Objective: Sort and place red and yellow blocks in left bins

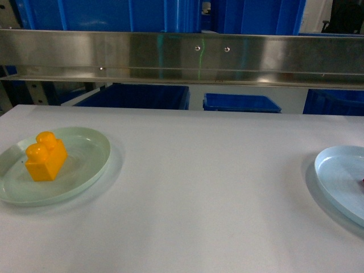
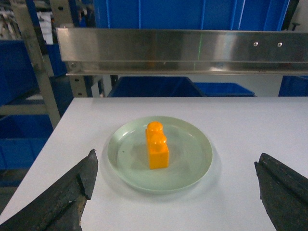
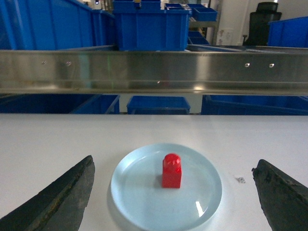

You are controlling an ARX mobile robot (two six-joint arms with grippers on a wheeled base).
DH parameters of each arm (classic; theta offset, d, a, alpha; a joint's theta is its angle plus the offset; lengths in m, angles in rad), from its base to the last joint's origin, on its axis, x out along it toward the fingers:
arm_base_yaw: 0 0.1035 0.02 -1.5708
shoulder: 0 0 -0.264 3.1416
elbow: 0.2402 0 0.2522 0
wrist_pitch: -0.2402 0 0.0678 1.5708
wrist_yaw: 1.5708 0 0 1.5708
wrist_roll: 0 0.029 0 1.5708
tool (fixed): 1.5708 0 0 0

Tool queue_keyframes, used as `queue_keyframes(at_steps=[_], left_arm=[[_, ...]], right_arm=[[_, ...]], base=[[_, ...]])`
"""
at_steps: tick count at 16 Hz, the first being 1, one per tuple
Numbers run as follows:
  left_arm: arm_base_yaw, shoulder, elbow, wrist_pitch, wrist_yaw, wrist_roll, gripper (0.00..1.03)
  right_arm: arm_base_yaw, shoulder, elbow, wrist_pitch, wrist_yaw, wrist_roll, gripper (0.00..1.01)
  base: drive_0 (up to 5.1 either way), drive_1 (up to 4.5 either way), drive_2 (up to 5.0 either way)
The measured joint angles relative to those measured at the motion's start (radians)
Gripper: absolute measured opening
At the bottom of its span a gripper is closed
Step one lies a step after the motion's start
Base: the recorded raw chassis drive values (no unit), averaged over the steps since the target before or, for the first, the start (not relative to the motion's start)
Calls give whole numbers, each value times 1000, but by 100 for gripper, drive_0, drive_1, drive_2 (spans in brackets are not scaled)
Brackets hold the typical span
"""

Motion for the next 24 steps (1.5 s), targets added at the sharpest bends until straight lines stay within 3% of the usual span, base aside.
queue_keyframes(at_steps=[2, 4, 9, 10, 11, 12, 13, 14, 19, 23, 24], left_arm=[[23, 261, 104, 126, 75, 0, 98], [23, 398, 193, 171, 111, 3, 98], [26, 622, 356, 227, 118, 11, 98], [42, 902, 578, 97, 151, 11, 98], [38, 1252, 752, 91, 90, 58, 98], [12, 1390, 707, 126, 84, 84, 98], [3, 1400, 710, 94, 134, 85, 98], [0, 1397, 705, 152, 141, 78, 98], [10, 1385, 705, 153, 140, 74, 98], [7, 1385, 705, 153, 140, 74, 98], [7, 1385, 705, 154, 140, 74, 98]], right_arm=[[-10, 254, 111, 161, -16, 37, 98], [2, 409, 208, 244, -8, 46, 98], [25, 680, 406, 254, -2, 68, 98], [60, 969, 595, 177, 36, 74, 98], [84, 1256, 775, 165, 95, 88, 98], [80, 1419, 720, 315, 205, 52, 98], [74, 1430, 707, 338, 217, 32, 98], [75, 1418, 712, 352, 218, 24, 98], [74, 1410, 713, 354, 219, 15, 98], [-19, 1436, 649, 365, 189, 20, 98], [-33, 1462, 661, 330, 166, 40, 98]], base=[[0, 0, 0], [0, 0, 0], [0, 0, 0], [0, 0, 0], [0, 0, 0], [0, 0, 0], [0, 0, 0], [0, 0, 0], [0, 0, 0], [0, 0, 0], [0, 0, 0]])
